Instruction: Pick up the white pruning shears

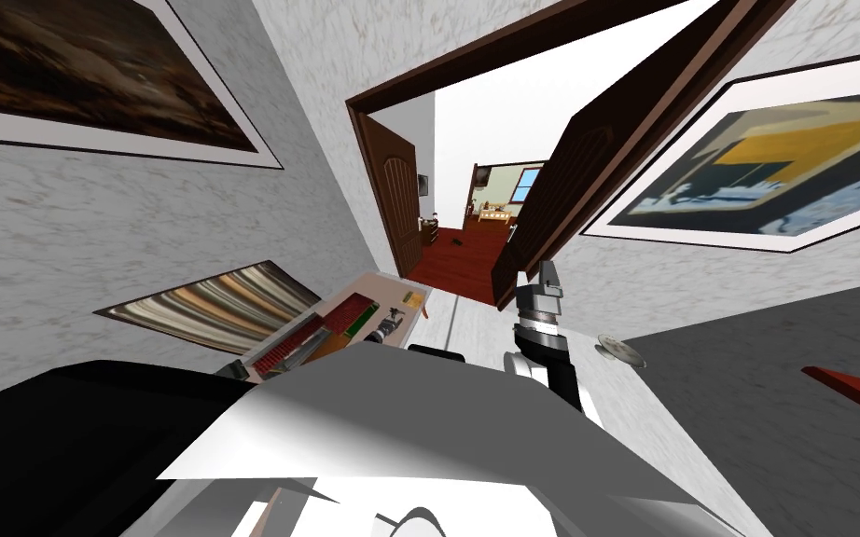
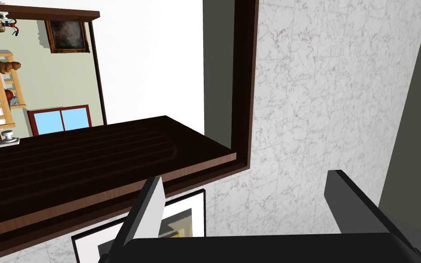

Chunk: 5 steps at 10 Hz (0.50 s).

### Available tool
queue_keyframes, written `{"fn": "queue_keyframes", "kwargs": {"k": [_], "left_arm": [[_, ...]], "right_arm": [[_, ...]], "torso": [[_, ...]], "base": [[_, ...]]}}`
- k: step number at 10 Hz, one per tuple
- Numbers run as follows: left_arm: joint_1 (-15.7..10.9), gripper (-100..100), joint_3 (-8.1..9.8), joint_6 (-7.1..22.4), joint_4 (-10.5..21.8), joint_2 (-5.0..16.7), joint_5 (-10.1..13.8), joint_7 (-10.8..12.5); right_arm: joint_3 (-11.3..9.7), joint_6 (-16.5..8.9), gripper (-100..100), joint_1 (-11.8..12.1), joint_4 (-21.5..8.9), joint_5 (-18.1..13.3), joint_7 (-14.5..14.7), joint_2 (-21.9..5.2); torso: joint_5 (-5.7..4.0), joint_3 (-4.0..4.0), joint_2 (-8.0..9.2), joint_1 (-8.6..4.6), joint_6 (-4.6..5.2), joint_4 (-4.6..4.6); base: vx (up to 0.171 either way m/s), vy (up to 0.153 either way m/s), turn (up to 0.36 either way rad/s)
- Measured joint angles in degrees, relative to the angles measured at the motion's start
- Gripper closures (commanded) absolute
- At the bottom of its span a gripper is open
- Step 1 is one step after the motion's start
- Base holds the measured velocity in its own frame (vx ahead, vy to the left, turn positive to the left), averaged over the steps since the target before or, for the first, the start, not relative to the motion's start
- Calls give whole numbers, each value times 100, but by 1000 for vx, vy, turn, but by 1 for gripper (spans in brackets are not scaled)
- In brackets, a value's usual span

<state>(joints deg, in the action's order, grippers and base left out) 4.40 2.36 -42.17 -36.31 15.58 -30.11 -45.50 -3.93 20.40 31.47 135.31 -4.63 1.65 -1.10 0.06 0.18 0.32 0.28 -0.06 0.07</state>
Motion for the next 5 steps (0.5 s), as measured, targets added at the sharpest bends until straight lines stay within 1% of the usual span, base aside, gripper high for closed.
{"fn": "queue_keyframes", "kwargs": {"k": [1, 2, 3, 4, 5], "left_arm": [[-69, -100, -23, 124, -28, -89, -20, -45], [-48, -100, -46, 259, -120, -102, -34, -30], [-107, -100, -114, 454, -322, -243, -83, -24], [-195, -100, -126, 600, -301, -317, -96, -62], [-239, -100, -186, 763, -471, -482, -143, -111]], "right_arm": [[0, 0, 0, 0, 0, 0, 0, 0], [0, 0, 0, 1, 0, 0, 0, 0], [0, 0, 0, 1, 0, 0, 0, 0], [0, 0, 0, 0, 0, 0, 0, 0], [0, 0, 0, 0, 0, 0, 0, 0]], "torso": [[0, -1, -3, 0, 0, 0], [-3, -10, -20, -11, -1, -3], [-1, -12, -23, -3, 0, -4], [-1, -9, -17, -5, -1, -4], [1, -1, -2, 6, -1, -1]], "base": [[-22, 51, -11], [-33, 91, 63], [-58, 79, 26], [-105, 116, 73], [-90, 111, 16]]}}
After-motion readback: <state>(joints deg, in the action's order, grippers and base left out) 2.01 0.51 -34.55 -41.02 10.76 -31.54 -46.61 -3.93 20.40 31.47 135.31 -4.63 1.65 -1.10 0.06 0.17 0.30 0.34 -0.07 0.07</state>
